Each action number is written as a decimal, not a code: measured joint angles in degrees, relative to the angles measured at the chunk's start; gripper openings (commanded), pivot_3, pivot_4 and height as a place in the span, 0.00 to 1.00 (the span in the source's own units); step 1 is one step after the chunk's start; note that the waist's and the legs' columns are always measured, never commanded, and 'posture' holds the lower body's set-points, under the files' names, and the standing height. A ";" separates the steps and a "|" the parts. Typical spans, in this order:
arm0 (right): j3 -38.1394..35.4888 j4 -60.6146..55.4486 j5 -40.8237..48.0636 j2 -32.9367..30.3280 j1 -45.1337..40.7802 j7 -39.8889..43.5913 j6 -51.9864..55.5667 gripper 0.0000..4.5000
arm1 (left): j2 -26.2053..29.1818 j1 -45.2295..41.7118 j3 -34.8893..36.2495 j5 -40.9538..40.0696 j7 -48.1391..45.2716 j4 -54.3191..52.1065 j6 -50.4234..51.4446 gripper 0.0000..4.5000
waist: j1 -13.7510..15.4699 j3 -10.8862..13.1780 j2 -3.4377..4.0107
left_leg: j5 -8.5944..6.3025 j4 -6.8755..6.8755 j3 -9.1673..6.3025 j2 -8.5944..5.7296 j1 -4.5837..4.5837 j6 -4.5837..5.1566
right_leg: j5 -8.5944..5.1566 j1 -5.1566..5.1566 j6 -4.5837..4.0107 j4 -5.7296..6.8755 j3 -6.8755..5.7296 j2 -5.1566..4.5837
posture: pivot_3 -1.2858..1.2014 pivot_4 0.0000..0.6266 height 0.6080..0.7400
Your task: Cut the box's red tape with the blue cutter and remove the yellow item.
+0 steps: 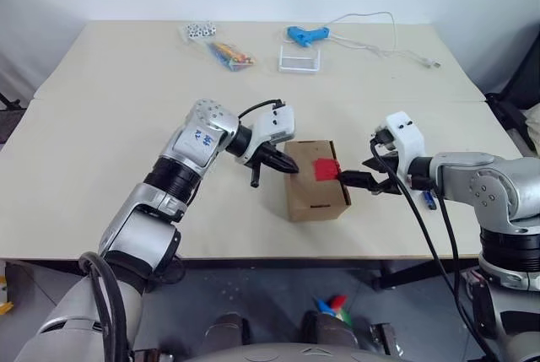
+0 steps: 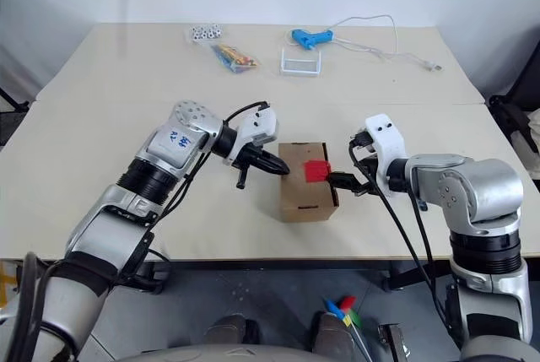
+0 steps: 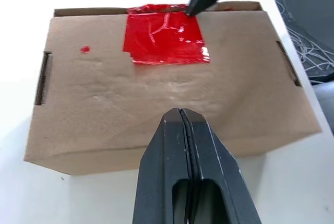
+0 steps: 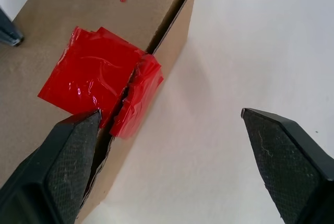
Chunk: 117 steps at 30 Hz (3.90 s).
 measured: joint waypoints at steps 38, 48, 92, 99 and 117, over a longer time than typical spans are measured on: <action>10.78 4.34 -2.59 -17.65 9.41 9.05 -10.12 0.99 | -1.57 2.17 -0.66 5.39 3.85 -4.49 -1.46 0.00 | -0.09 -0.31 -0.07 | -0.09 -0.07 -0.59 -0.01 0.06 0.09 | 0.00 0.25 0.00 -0.44 -0.06 0.00 | 0.52 0.24 1.00; -6.10 12.18 5.97 -9.86 -1.40 11.15 -1.07 0.99 | -1.30 2.78 -0.19 5.39 3.84 -5.57 -0.87 0.00 | -0.19 -0.32 -0.02 | -0.09 -0.09 -0.56 0.04 0.06 0.08 | 0.00 0.25 0.00 -0.50 -0.07 0.01 | 0.52 0.24 1.00; 2.04 43.67 3.83 3.23 -6.53 27.07 -9.76 0.99 | 6.06 8.96 -0.31 4.82 -0.29 -22.00 10.29 0.00 | -3.07 -0.37 0.12 | -0.12 -0.38 -0.06 0.15 0.81 -0.08 | 0.00 0.35 0.00 -0.08 0.43 0.10 | 0.52 0.24 1.00; 3.36 45.21 2.05 4.67 -7.74 28.77 -10.74 0.99 | 5.78 8.91 -0.32 4.84 -0.60 -21.18 10.07 0.00 | -3.16 -0.57 0.10 | -0.14 -0.48 0.02 0.18 0.94 -0.11 | -0.01 0.36 -0.01 -0.07 0.51 0.10 | 0.52 0.24 1.00; 2.33 44.30 -0.02 4.32 -5.50 26.05 -11.65 0.01 | 4.48 8.77 -0.44 5.14 -0.56 -19.81 7.93 0.00 | -2.94 -0.91 0.15 | -0.17 -0.59 0.05 0.21 0.96 -0.11 | -0.01 0.35 -0.02 -0.15 0.58 0.10 | 0.52 0.24 1.00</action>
